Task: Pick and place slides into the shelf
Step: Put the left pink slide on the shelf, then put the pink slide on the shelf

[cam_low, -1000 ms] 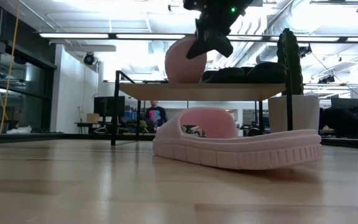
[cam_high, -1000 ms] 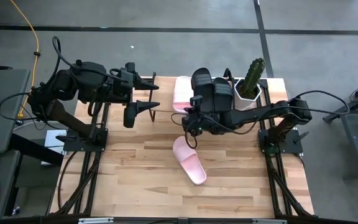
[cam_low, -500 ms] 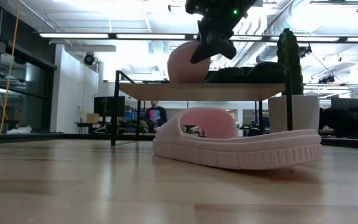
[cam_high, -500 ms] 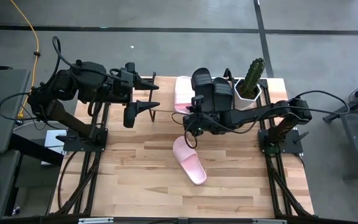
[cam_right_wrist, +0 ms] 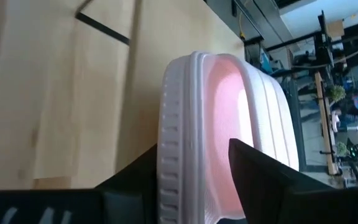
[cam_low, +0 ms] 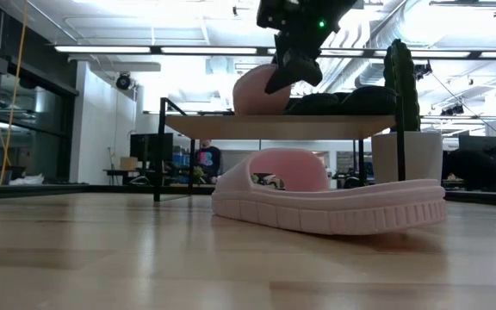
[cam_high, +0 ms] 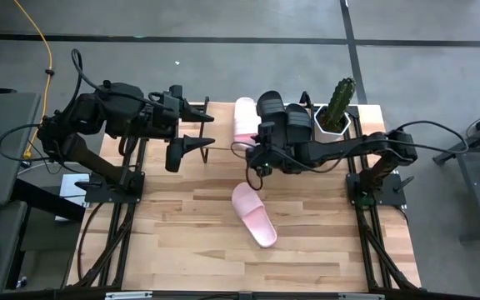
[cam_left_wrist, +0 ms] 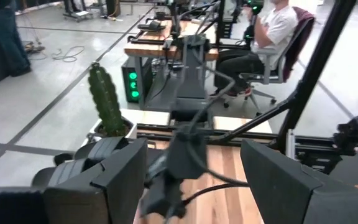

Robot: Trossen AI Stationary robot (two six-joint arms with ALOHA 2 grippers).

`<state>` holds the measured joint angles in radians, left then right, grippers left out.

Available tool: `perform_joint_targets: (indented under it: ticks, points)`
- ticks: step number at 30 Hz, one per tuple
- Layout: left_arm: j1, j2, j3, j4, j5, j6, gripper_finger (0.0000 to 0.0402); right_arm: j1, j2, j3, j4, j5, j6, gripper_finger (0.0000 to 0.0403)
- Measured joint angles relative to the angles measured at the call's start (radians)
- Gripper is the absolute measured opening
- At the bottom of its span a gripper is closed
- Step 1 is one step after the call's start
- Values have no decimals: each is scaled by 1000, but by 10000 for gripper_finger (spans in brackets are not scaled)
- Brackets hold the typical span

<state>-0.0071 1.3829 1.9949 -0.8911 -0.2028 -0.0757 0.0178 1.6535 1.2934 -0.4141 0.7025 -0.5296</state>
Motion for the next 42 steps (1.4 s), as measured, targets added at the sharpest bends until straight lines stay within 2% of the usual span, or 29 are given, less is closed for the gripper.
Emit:
perform_joint_targets:
  ticks: [4,9,11,19,31,42]
  points:
    - [0,6,0,-4,20,0,248,-35,0,0,-1,-36,23,157]
    - [0,10,0,-3,19,0,248,-55,0,0,-28,-185,55,157]
    - [0,10,0,-3,19,0,248,-53,0,0,-36,-206,62,159]
    - [0,9,0,-2,20,0,248,-21,0,0,-50,-148,59,201]
    - [0,10,0,-3,19,0,248,-16,0,0,-91,-221,137,280]
    - [0,10,0,-37,12,0,248,68,0,0,-117,-154,166,289]
